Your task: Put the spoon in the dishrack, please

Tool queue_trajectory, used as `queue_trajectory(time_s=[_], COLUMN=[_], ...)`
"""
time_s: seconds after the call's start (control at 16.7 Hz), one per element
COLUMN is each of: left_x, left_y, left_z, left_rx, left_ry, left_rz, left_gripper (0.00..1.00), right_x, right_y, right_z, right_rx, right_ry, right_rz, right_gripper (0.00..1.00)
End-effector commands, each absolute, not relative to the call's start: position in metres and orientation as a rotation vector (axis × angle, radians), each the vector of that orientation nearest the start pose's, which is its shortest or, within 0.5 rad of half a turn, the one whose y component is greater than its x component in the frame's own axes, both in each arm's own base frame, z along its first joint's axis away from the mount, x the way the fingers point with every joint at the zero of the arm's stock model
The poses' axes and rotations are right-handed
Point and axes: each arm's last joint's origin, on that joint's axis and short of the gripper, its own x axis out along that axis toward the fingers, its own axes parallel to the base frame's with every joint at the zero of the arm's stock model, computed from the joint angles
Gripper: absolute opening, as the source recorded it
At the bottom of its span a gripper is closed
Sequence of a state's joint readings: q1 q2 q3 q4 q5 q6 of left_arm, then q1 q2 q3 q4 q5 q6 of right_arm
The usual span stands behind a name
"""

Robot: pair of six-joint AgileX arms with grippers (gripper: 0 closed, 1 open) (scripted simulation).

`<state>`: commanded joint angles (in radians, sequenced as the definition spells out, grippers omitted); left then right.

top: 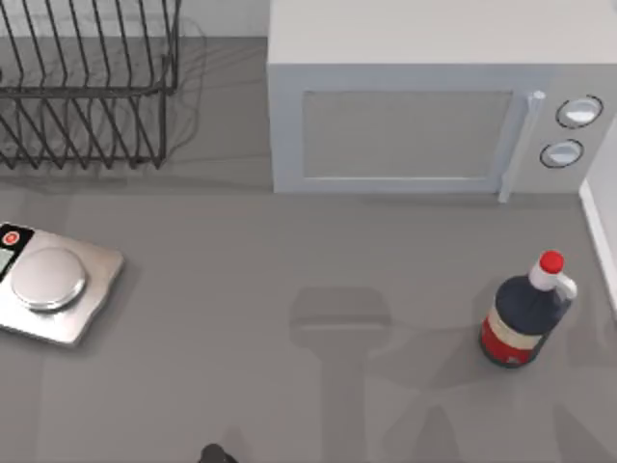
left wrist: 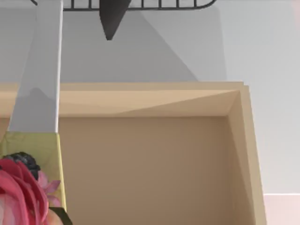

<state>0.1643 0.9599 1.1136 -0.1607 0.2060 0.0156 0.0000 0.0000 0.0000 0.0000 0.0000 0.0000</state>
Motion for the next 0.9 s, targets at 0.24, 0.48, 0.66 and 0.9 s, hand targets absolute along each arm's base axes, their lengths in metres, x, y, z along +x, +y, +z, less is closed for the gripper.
queue_trajectory(time_s=[0.24, 0.48, 0.66, 0.9], left_x=[0.268, 0.336, 0.366, 0.38], left_y=[0.035, 0.036, 0.032, 0.026], left_z=[0.382, 0.322, 0.272, 0.224], left_rx=[0.0, 0.004, 0.004, 0.001], left_ry=[0.01, -0.015, -0.025, -0.005], left_rz=[-0.04, -0.03, -0.023, -0.02], left_gripper=[0.0, 0.0, 0.0, 0.0], right_x=[0.106, 0.106, 0.106, 0.106], right_y=[-0.001, -0.001, -0.001, -0.001], right_z=[0.16, 0.16, 0.16, 0.16], right_rx=[0.0, 0.0, 0.0, 0.0], right_ry=[0.0, 0.0, 0.0, 0.0], right_rz=[0.0, 0.0, 0.0, 0.0], right_gripper=[1.0, 1.0, 1.0, 1.0])
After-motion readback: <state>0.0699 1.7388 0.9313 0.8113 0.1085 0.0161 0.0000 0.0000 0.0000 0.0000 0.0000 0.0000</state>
